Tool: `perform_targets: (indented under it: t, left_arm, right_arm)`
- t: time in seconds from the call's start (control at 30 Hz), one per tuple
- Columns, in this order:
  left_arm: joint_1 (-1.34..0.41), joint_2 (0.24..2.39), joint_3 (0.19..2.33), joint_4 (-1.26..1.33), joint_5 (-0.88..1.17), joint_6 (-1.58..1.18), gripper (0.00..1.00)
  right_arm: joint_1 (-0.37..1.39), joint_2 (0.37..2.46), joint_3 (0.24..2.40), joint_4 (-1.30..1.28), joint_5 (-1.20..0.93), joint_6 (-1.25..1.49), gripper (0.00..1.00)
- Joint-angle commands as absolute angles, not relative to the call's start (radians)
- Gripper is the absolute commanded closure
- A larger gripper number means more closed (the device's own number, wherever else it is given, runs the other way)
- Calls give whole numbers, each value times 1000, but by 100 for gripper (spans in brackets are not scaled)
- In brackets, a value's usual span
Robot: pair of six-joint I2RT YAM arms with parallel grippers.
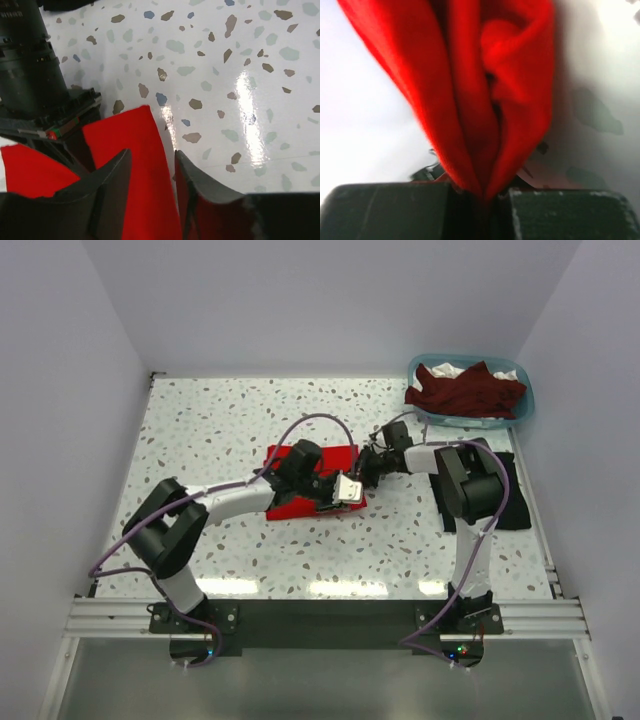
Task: Fold and stack the t-shirts
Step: Neatly place the folded tshirt to the corner
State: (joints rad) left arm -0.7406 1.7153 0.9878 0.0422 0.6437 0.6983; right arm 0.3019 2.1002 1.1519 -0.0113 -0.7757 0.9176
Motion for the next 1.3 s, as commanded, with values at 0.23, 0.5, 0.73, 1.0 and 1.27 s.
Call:
perform_targets:
  t: [0.23,0.5,0.73,1.0,1.27]
  left_arm:
    - [-603,1428,1078,-300,706,457,17]
    - [-572,1281,1026,-414,667,393,0]
    - [-569,1206,969,-390,618,383,0]
    - [-569,1190,950,-408,627,396,0]
    - [-569,1175,942,-400,627,406,0]
  right_arm:
    - [293,1925,1381,-762,-571,321,100]
    - [242,1714,1353,-958,-496,17,100]
    - [201,1556,1315,-1068,-356,-155,100]
    - [123,1462,1373,-1176,-235,-264,100]
    - [46,1471,1477,-1227,-146,-268,100]
